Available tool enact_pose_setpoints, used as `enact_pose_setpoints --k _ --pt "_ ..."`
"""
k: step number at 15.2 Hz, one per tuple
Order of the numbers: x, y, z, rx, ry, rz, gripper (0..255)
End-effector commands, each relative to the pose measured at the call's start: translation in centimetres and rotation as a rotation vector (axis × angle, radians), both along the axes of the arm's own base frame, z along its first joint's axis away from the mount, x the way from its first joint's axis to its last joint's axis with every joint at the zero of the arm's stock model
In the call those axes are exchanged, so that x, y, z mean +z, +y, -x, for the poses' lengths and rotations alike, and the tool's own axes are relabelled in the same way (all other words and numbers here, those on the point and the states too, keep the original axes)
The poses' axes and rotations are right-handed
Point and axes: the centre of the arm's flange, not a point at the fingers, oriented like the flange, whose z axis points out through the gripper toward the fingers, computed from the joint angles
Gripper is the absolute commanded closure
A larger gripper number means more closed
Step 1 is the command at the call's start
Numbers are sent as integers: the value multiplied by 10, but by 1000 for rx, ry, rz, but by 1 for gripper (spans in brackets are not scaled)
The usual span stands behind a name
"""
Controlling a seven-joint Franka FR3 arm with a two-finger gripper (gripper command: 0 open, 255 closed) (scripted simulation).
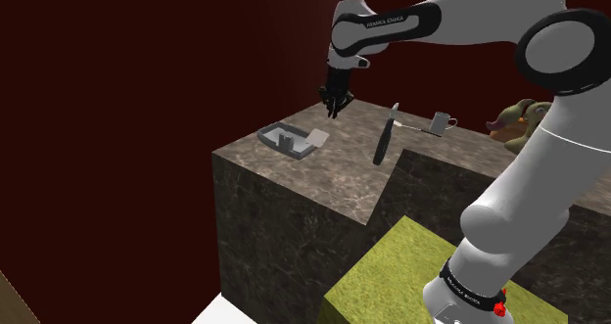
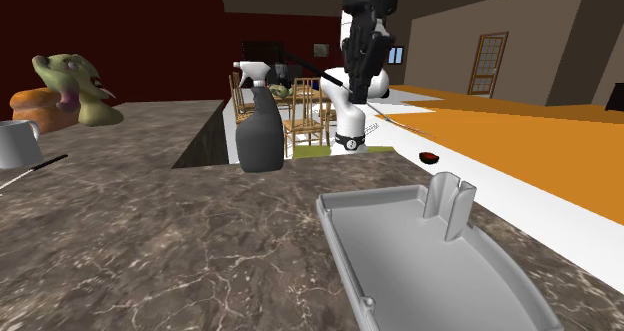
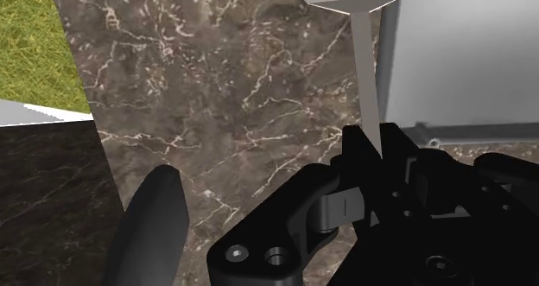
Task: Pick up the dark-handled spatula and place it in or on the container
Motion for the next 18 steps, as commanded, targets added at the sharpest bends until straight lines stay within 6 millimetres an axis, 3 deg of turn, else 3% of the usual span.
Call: enact_pose_setpoints --k 1,11,18 --pt "-3 9 -29 -1 0 -1 255" --pt "4 47 -155 -1 0 -1 255" --pt "-27 50 -162 -1 0 -1 255"
